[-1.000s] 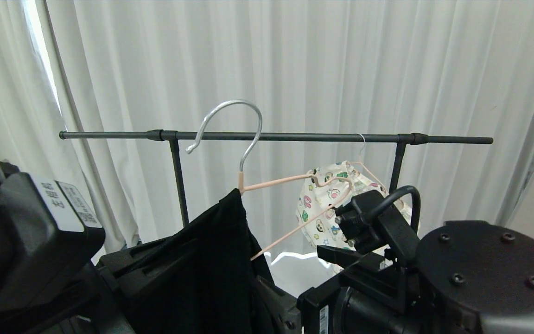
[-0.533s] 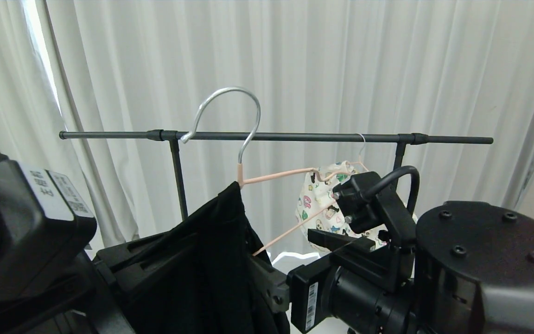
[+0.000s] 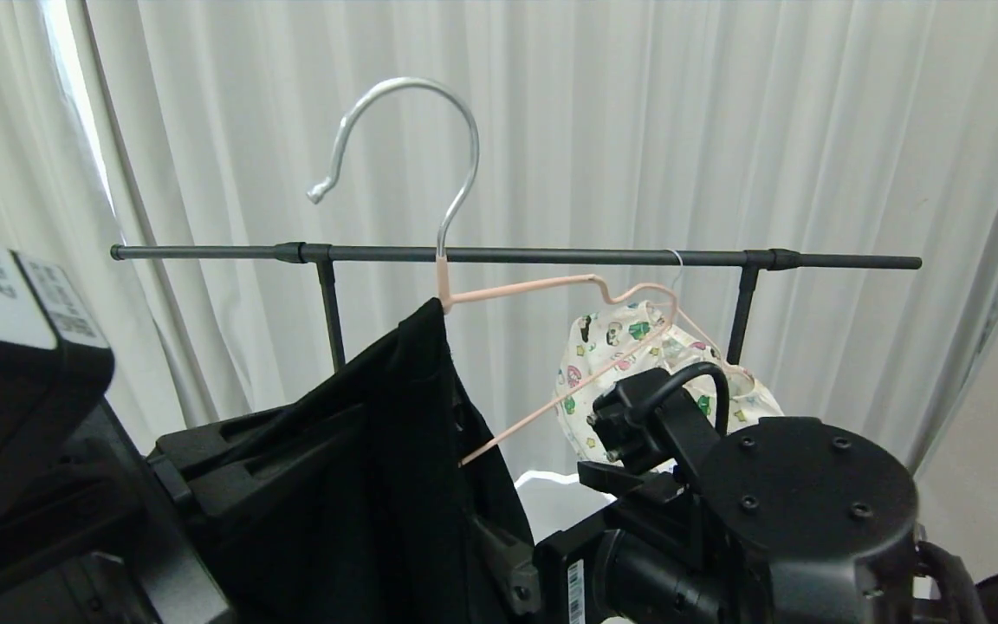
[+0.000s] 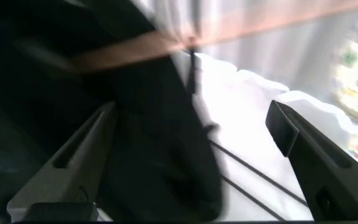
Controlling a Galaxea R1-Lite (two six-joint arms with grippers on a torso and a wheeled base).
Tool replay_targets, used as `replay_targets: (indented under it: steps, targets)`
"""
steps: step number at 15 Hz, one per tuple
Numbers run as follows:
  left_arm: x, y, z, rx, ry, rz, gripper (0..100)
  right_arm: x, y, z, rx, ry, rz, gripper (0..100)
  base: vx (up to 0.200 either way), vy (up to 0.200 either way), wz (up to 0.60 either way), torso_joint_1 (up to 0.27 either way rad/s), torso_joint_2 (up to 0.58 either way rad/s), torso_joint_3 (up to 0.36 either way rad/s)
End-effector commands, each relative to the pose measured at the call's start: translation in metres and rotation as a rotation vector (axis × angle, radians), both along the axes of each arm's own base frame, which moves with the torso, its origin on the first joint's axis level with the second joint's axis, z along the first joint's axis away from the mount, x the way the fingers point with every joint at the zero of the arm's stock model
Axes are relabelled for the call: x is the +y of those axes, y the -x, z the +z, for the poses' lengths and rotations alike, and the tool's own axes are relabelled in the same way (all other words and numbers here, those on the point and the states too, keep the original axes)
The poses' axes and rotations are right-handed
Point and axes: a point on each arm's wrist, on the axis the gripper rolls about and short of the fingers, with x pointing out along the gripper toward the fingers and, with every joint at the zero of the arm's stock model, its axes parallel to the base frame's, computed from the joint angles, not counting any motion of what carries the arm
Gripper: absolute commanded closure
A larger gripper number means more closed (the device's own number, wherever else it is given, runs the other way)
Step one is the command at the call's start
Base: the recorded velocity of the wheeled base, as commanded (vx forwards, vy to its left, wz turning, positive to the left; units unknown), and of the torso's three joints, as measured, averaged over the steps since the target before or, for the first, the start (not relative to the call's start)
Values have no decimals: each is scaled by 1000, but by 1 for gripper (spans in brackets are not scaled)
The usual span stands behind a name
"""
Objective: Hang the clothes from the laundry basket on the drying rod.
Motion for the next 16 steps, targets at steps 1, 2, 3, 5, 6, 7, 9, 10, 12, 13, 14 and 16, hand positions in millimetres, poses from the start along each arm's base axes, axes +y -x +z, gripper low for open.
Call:
replay_targets:
  steps: [1,2,3,5,6,7,9,10,12,13,14,16]
  targets:
    - [0,0,6,-10,19,0,100,-12,-13,-11,18,61,-59,0,0,0,0,0,0,0]
    - [0,0,8,-14,26,0,100,-16,-16,-16,28,93,-79,0,0,0,0,0,0,0]
    - [0,0,10,-17,29,0,100,-17,-16,-17,30,102,-86,0,0,0,0,0,0,0]
    - [0,0,10,-18,33,0,100,-22,-19,-22,39,159,-120,0,0,0,0,0,0,0]
    - [0,0,10,-18,33,0,100,-24,-20,-24,40,178,-132,0,0,0,0,0,0,0]
    - [0,0,9,-15,27,2,100,-30,-25,-24,40,205,-171,0,0,0,0,0,0,0]
    - [4,1,-1,-4,1,15,100,-49,-32,-24,40,238,-238,0,0,0,0,0,0,0]
    - [8,2,-10,1,-29,36,100,-67,-36,-28,33,279,-277,0,0,0,0,0,0,0]
    - [19,7,-25,-13,-94,58,100,-96,-39,-30,18,329,-342,0,0,0,0,0,0,0]
    - [28,12,-38,-26,-151,51,100,-115,-42,-27,15,328,-398,0,0,0,0,0,0,0]
    - [31,13,-43,-24,-168,48,100,-122,-44,-24,11,313,-425,0,0,0,0,0,0,0]
    - [33,15,-56,-5,-204,41,100,-129,-48,-15,-7,278,-462,0,0,0,0,0,0,0]
